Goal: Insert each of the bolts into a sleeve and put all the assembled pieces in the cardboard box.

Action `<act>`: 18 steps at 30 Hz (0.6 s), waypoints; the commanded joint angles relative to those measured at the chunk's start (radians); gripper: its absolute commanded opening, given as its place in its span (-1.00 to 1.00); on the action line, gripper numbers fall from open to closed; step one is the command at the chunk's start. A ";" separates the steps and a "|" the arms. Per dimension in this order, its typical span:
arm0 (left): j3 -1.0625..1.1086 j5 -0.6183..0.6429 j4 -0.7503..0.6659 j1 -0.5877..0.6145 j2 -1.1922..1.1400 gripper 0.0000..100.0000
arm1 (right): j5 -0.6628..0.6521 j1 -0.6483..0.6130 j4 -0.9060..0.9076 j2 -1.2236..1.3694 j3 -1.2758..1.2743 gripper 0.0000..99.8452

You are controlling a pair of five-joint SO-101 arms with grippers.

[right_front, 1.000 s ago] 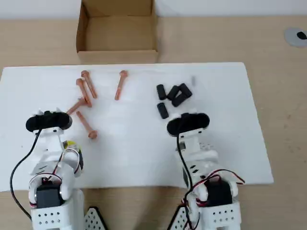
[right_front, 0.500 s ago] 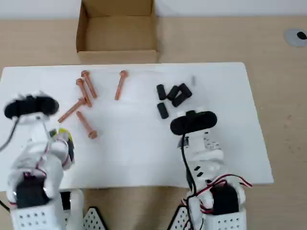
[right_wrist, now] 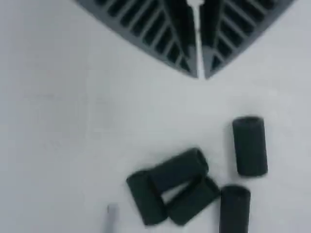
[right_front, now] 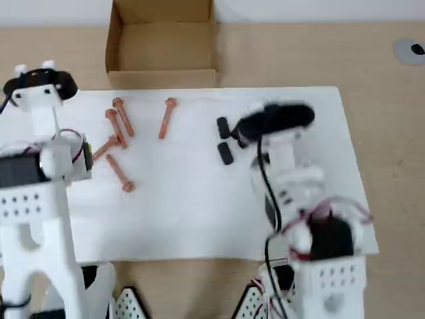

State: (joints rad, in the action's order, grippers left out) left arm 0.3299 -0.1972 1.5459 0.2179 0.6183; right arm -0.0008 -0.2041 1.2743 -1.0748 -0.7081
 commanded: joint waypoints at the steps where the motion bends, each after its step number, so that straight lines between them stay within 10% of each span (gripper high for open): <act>1: -0.104 -0.023 0.021 -0.012 -0.114 -0.91 | -0.003 0.010 0.002 0.226 0.232 -0.98; 8: -0.236 -0.034 0.023 -0.014 -0.409 -0.91 | -0.009 0.010 0.002 0.460 0.355 -0.98; 18: -0.359 -0.514 0.000 -0.012 -0.559 -0.90 | -0.270 -0.008 0.002 0.539 0.369 -0.98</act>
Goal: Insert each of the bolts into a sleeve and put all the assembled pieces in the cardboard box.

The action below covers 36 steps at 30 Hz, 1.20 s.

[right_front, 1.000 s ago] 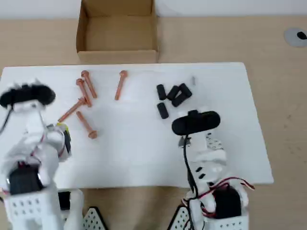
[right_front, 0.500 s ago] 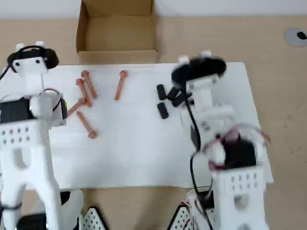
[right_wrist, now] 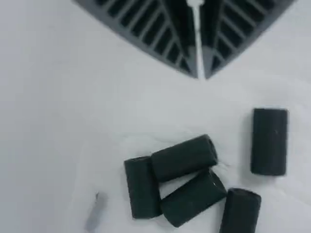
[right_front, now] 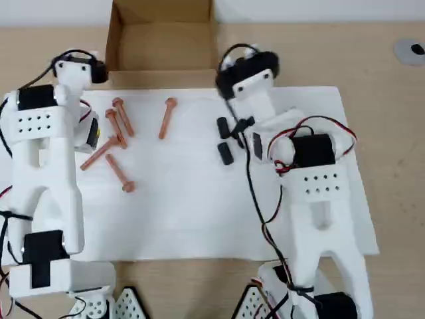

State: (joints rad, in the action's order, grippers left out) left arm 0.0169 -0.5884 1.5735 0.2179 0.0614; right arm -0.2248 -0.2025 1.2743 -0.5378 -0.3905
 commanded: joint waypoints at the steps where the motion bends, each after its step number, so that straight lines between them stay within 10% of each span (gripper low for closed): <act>1: -0.034 -0.160 -0.048 -0.011 -0.004 -0.90 | -0.049 -0.010 0.002 0.004 0.051 -0.98; 13: 0.216 -0.476 -0.296 -0.015 -0.096 -0.90 | -0.052 -0.005 0.029 0.007 0.038 -0.98; 36: 0.233 -0.361 -0.511 -0.078 -0.160 -0.82 | -0.051 -0.005 0.003 0.007 -0.027 -0.98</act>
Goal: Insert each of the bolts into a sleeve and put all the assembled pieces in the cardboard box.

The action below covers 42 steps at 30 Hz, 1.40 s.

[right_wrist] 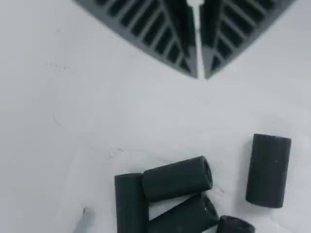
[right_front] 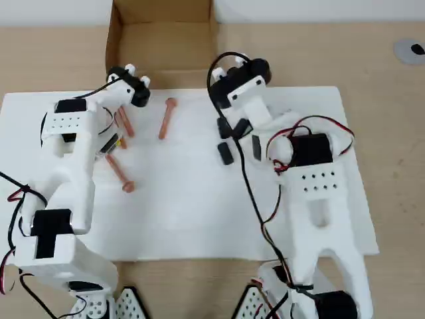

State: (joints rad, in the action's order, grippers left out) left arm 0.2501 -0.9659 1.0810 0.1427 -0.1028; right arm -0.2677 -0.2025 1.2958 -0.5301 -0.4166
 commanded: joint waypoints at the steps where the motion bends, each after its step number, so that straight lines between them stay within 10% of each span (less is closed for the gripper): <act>1: 0.008 0.023 -0.025 -0.002 0.004 -0.82 | -0.008 -0.005 -0.018 -0.001 -0.001 -0.98; 13: 0.141 0.074 -0.204 0.002 0.004 -0.82 | -0.008 -0.005 -0.015 -0.001 -0.001 -0.98; 42: -0.043 0.124 -0.029 0.005 -0.163 -0.98 | -0.006 -0.005 -0.012 -0.001 -0.001 -0.98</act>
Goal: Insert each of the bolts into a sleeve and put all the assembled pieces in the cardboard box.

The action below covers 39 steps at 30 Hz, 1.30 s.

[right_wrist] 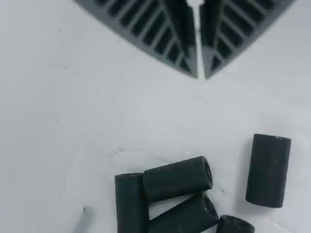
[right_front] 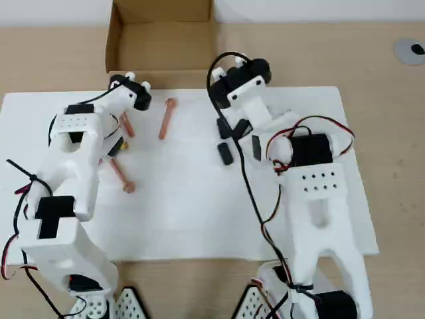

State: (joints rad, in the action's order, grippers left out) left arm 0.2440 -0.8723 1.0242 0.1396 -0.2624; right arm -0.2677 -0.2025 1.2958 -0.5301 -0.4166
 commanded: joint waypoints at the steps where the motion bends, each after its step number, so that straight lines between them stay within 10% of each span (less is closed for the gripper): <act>1: -0.049 0.035 0.041 0.008 -0.002 -0.98 | -0.006 -0.005 -0.012 -0.001 -0.001 -0.98; 22: 0.003 0.503 0.396 0.008 0.883 -0.98 | 0.178 -0.081 0.080 0.231 0.119 -0.98; 39: 0.359 0.654 0.330 0.157 1.308 -0.98 | 0.216 -0.179 0.222 0.851 0.651 -0.97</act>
State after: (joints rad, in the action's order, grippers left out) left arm 0.5861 -0.2248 1.3755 0.2793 0.9605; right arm -0.0683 -0.3989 1.5428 0.3061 0.1803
